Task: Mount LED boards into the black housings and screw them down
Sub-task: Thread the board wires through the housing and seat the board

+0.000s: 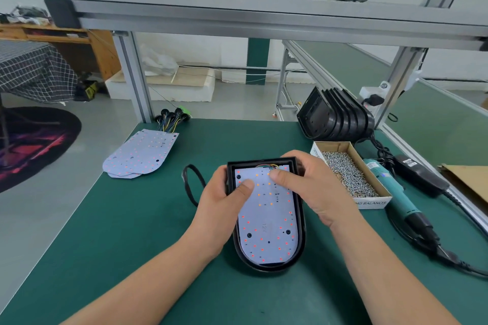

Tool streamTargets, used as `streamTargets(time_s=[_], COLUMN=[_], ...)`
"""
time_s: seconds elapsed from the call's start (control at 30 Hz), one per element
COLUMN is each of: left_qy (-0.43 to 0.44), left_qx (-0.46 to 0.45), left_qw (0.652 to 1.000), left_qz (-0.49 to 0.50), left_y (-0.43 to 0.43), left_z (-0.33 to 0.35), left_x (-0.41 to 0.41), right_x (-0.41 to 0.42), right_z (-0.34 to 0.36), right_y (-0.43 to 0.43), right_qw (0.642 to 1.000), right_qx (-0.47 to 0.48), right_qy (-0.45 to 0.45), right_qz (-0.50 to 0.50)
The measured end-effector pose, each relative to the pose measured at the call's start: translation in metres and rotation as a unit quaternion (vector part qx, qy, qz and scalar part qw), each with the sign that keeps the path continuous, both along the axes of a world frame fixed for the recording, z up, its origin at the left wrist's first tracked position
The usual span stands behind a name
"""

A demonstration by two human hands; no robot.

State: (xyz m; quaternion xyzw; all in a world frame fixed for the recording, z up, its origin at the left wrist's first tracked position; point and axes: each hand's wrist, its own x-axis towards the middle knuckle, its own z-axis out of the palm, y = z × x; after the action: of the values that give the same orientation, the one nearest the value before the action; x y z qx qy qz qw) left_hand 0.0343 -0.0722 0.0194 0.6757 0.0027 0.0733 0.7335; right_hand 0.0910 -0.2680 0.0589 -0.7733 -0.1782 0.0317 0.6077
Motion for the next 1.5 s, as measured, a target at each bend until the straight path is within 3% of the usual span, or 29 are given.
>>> streamTargets(time_s=[0.13, 0.27, 0.47, 0.7, 1.13, 1.37, 1.5], left_qy=[0.001, 0.013, 0.019, 0.022, 0.022, 0.021, 0.015], left_qx=[-0.004, -0.007, -0.008, -0.005, 0.039, 0.041, 0.057], left_qw=[1.000, 1.000, 0.999, 0.999, 0.997, 0.998, 0.997], left_qz=[0.001, 0.009, 0.026, -0.036, -0.061, -0.048, -0.049], left_y=[0.000, -0.001, 0.002, 0.004, 0.005, 0.001, -0.001], left_z=[0.001, 0.002, 0.001, 0.000, -0.007, -0.005, -0.003], left_x=[0.000, 0.000, 0.000, 0.003, 0.008, 0.007, 0.005], right_x=[-0.001, -0.001, -0.001, 0.001, 0.003, 0.006, 0.009], right_z=[-0.003, -0.004, -0.009, -0.009, -0.013, -0.012, -0.007], right_y=[0.002, -0.001, 0.005, -0.002, -0.009, -0.010, 0.000], right_qw=[0.998, 0.997, 0.999, 1.000, 0.997, 0.997, 0.996], right_qx=[-0.047, -0.073, -0.030, 0.022, 0.042, 0.021, -0.061], right_qy=[-0.027, -0.017, -0.016, 0.009, 0.071, 0.080, 0.007], right_qz=[-0.044, -0.015, -0.008, -0.001, 0.003, 0.003, -0.060])
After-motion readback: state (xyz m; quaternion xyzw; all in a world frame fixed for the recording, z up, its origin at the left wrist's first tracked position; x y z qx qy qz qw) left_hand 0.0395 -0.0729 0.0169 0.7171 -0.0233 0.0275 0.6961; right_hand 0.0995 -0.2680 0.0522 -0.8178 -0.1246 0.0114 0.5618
